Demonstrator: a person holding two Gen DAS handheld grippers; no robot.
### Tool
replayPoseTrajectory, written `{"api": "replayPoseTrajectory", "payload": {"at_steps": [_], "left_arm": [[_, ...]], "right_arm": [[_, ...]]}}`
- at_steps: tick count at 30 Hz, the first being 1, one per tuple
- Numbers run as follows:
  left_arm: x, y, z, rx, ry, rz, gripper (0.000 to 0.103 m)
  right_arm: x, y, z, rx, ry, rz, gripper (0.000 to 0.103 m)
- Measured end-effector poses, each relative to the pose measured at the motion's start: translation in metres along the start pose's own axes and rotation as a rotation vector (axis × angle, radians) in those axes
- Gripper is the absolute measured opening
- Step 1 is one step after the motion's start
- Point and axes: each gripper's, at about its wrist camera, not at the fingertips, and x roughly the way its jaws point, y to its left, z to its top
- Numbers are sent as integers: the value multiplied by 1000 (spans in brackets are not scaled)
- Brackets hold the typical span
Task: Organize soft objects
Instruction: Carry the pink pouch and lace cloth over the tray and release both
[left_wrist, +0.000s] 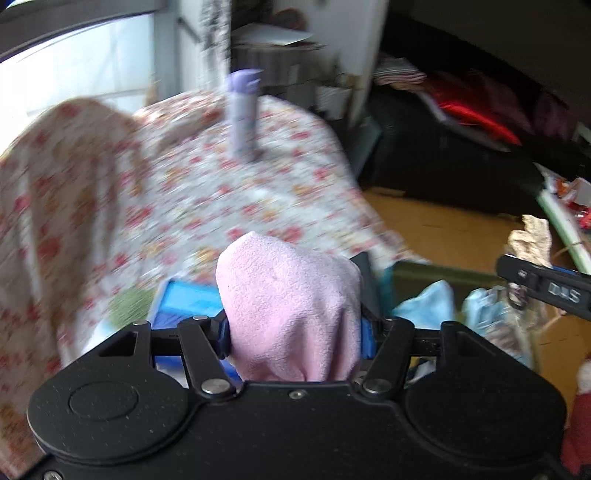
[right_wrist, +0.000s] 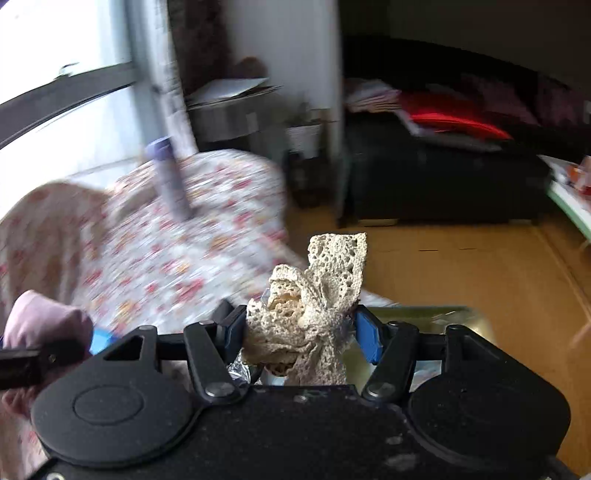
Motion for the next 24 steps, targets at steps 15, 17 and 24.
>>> {"api": "replayPoseTrajectory", "payload": {"at_steps": [15,17,24], "left_arm": [[68,-112,27,145,62,-100,57],[77,-119,28,149,85,-105,57],[89,-141,27,186,112,-103,58]], "right_arm": [[26,-102,-8,335,26,-203,61],[32,-106,-8,369,45,-198,61],[43,-104,-9,383,93,-182,61]]}}
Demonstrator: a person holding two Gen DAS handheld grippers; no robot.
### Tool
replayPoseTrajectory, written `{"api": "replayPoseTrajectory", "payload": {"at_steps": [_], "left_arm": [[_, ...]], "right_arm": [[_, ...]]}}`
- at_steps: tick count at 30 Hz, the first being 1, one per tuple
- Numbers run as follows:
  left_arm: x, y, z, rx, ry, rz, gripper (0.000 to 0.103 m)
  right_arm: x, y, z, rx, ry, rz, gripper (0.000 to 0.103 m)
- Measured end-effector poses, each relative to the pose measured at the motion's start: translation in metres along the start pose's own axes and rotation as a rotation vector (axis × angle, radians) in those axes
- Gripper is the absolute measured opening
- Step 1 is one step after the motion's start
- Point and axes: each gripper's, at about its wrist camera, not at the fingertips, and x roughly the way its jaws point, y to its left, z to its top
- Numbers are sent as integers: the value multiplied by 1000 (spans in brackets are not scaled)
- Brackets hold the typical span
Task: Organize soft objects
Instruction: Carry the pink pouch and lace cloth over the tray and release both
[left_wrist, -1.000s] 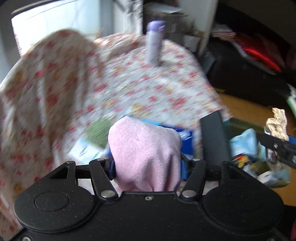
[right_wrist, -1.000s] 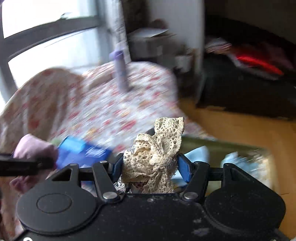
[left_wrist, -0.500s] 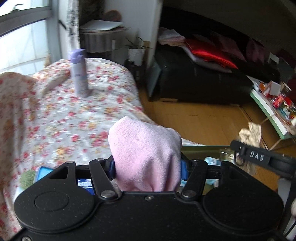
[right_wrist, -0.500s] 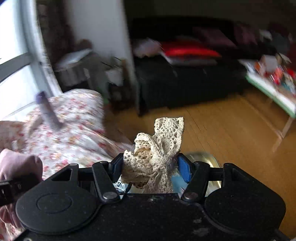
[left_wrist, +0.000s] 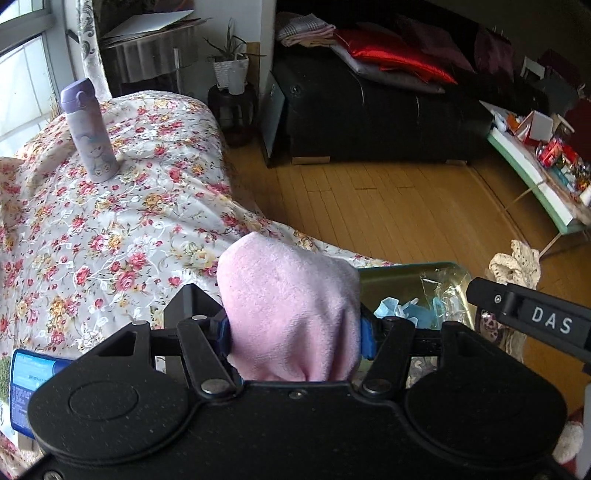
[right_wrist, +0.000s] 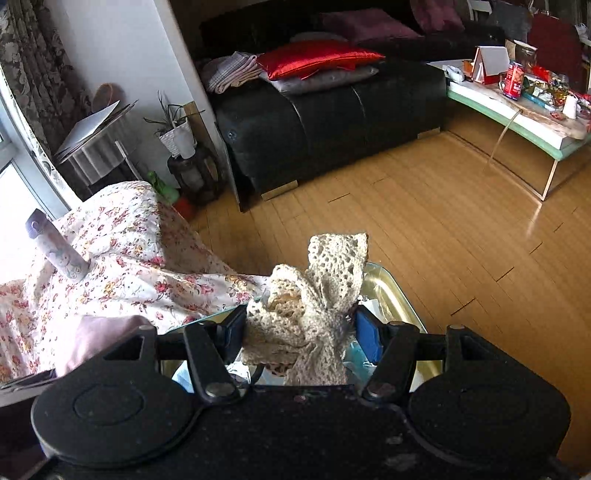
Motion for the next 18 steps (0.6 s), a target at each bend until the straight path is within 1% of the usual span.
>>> {"api": "replayPoseTrajectory", "payload": {"at_steps": [2,5,8,12,13,14,15,18], "left_arm": [[2,-1,0,-4,0,-4,68],[-3,0,-1,-3,-30,15,78],[-8,3,-1,-1,-48,32,79],[-10,13,-2,-28,-49,39,79],[-11,15,-2,-34,-47,42,80],[-11,17,-3,-39,-44,46,80],[-11,19,-4,-42,-39,49,80],[-13,26,-8,-52,-34,58,80]], "right_arm": [[0,-2,1,-2,2,2,61],[0,0,0,-2,7,2,61],[0,0,-1,-9,12,8,61],[1,3,-3,-27,24,31,63],[1,5,-3,-36,25,45,69],[0,8,-3,-48,22,66,80],[-2,9,-4,-52,13,76,83],[-7,12,-5,-75,-24,57,83]]}}
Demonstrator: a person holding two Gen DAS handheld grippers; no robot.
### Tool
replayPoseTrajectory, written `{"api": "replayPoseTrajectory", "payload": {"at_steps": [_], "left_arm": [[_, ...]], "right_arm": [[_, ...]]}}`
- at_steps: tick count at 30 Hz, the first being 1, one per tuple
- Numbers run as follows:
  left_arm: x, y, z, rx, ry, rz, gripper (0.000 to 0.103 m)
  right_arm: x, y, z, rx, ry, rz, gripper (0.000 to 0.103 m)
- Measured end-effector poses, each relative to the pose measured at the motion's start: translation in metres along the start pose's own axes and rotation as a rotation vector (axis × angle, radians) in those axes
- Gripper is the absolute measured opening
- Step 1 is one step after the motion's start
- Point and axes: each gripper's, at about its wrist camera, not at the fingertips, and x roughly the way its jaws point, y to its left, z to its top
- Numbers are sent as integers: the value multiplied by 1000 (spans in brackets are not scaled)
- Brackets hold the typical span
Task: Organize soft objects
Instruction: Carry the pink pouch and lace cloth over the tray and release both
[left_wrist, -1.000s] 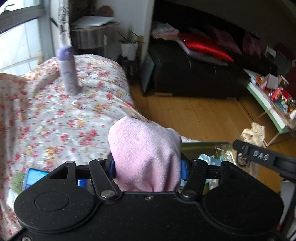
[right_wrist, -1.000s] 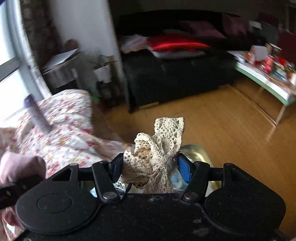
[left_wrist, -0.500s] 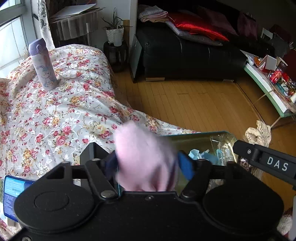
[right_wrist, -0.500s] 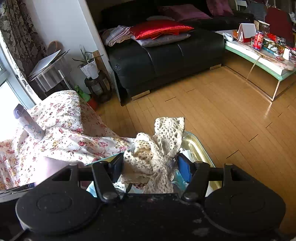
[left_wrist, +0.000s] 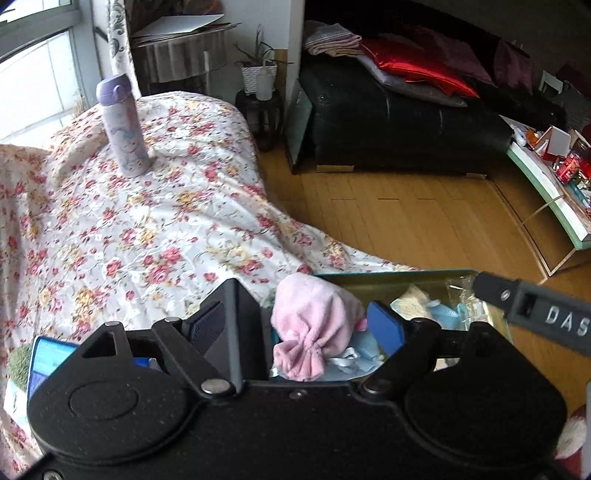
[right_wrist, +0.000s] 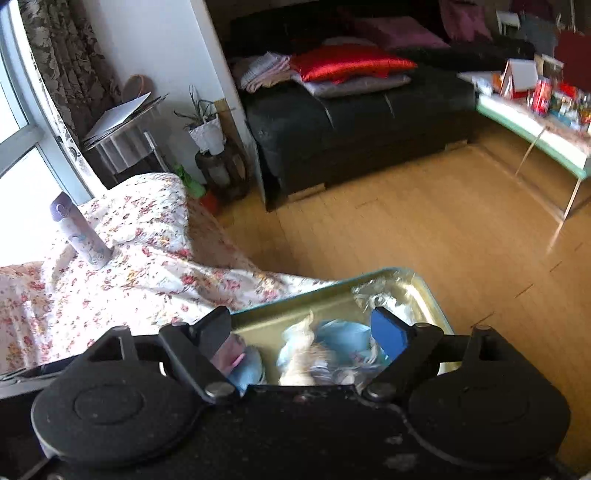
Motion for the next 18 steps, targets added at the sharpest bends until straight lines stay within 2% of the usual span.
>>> {"api": "replayPoseTrajectory", "payload": {"at_steps": [9,18], "left_arm": [[-10,18,-9,-17,11,30,82],[-21,39,-23,-28,27,75,85]], "right_arm": [[5,-8,0,26,25,-40,83],[12,0,-5,-13,71,-67,86]]}}
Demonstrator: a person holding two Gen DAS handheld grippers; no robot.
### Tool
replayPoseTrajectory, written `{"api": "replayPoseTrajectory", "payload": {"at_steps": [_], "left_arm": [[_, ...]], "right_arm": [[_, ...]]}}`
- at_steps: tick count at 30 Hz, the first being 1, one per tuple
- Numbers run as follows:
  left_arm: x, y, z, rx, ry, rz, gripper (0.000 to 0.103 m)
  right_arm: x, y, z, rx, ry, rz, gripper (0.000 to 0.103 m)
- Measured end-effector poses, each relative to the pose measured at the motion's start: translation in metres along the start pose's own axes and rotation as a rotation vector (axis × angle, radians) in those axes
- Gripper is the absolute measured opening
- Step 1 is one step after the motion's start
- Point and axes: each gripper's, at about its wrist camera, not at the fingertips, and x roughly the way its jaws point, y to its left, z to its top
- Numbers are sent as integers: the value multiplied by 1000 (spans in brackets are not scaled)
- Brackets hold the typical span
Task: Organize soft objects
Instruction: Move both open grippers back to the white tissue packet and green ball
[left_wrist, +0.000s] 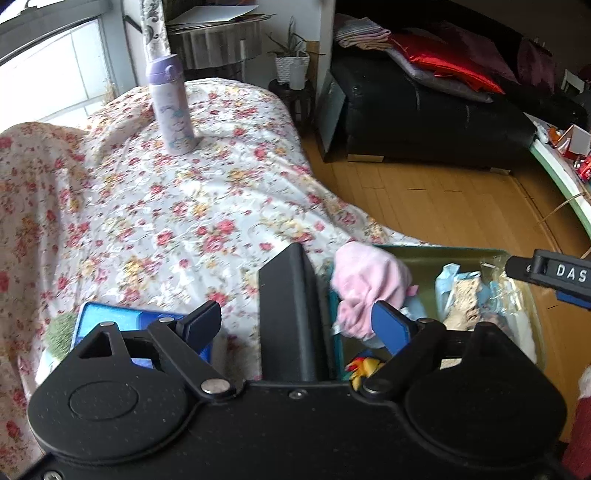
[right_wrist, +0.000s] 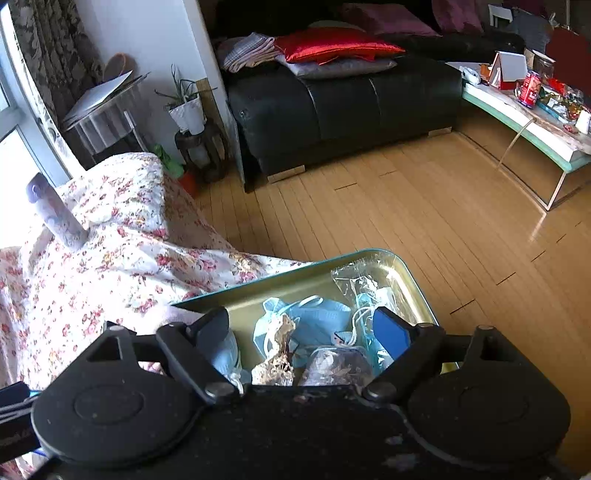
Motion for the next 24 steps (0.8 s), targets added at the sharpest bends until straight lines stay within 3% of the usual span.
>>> {"api": "replayPoseTrajectory", "payload": {"at_steps": [13,24], "left_arm": [[-18,66,-43,-47,26,150,90],[-19,158,-83,-218,77,281,90]], "right_arm": [[-2,5,-6,-36,3,-13,91],[-4,23,-16,-95,-23,-24,97]]}}
